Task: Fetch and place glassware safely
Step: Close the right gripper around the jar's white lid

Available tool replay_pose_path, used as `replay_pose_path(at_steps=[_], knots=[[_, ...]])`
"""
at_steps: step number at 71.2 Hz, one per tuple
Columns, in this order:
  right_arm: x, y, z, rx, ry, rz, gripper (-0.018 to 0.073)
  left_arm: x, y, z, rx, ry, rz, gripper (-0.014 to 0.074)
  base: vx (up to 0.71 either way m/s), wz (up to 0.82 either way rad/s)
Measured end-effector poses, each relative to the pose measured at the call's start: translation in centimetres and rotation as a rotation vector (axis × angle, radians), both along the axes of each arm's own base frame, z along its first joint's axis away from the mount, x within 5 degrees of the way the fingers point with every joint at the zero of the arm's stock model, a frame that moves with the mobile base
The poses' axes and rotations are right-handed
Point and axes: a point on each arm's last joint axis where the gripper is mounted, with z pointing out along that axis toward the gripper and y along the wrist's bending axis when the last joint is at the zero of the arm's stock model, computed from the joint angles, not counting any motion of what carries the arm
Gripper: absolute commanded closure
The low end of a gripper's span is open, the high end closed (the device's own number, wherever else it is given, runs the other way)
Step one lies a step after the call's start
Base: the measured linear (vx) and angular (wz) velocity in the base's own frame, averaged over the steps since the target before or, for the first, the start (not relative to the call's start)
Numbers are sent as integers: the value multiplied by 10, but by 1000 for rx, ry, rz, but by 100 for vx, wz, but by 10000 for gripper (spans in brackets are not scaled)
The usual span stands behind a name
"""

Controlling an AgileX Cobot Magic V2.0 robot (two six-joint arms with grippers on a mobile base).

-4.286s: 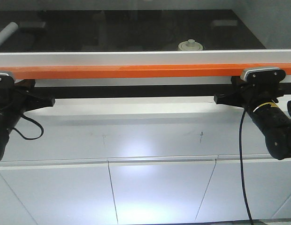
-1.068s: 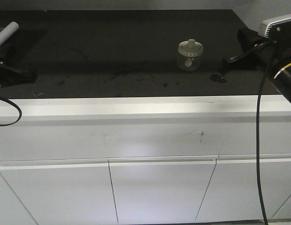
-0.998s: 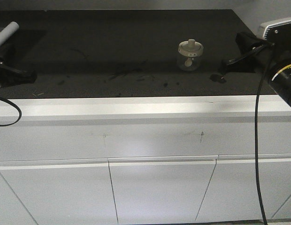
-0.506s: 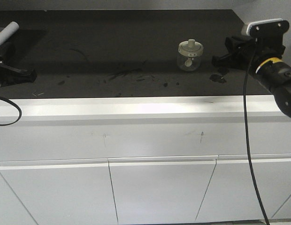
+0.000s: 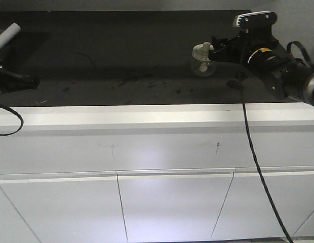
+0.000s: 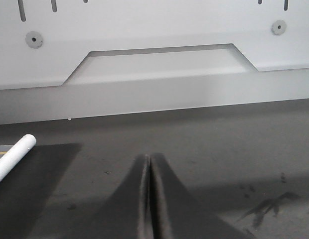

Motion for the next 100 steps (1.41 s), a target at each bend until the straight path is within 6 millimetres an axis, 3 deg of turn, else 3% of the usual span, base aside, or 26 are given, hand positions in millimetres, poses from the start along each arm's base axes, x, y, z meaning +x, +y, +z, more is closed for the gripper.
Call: replay_pose_path(at_steps=[10, 54, 85, 100], knots=[[21, 14, -3, -12, 11, 7, 3, 0, 0, 0, 7, -1, 1, 603, 0, 0], [80, 19, -31, 28, -13, -33, 5, 0, 0, 0, 23, -2, 2, 603, 0, 0], [92, 20, -63, 44, 29, -43, 40, 0, 0, 0, 24, -2, 2, 603, 0, 0], [92, 20, -63, 43, 27, -43, 182, 0, 0, 0, 24, -2, 2, 603, 0, 0]])
